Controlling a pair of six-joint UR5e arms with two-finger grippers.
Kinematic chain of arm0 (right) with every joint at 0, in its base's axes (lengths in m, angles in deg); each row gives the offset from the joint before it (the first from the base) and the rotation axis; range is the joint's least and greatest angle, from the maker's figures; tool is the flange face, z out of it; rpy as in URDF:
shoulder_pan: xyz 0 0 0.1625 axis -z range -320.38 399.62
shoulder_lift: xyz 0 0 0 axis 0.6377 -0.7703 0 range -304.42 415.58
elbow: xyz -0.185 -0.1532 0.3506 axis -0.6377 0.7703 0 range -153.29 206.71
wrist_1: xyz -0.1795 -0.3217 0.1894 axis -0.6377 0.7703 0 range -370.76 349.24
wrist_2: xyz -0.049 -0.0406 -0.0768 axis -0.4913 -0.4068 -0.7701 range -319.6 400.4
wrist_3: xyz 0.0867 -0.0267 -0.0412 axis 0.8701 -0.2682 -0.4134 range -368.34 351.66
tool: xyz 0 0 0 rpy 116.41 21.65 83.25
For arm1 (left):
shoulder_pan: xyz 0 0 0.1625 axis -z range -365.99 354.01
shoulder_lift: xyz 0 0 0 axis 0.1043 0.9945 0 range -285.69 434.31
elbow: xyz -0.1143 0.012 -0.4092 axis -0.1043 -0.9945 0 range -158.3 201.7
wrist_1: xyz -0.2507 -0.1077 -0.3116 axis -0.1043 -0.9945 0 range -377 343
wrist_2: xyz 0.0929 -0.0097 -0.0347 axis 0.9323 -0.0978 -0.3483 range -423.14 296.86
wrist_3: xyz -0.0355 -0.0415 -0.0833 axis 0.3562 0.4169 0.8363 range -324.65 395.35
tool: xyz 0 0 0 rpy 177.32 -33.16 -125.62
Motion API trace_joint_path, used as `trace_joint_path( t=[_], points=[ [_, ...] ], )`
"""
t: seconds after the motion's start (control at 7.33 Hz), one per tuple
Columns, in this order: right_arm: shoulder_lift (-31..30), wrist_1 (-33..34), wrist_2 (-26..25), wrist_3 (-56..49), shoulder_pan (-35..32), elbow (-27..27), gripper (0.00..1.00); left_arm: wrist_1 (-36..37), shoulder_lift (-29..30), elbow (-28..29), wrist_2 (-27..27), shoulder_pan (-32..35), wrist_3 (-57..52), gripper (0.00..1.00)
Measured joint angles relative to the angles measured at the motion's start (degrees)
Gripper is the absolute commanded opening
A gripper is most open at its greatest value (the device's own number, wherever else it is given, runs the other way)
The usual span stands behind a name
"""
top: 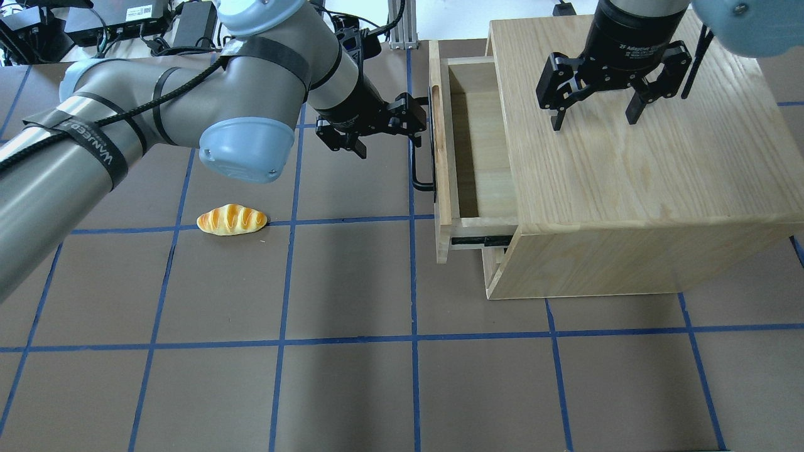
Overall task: Open upper drawer
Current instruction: 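Pull the drawer handle outward with the left gripper, sliding the drawer open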
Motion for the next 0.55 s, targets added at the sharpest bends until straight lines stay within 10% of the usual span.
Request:
trace_joint_path(
  t=[0.55],
  points=[
    [0.0,0.0,0.0,0.0,-0.1,0.0,1.0,-5.5,-2.3,-0.6,0.1,-4.1,-4.1,1.0]
  ],
)
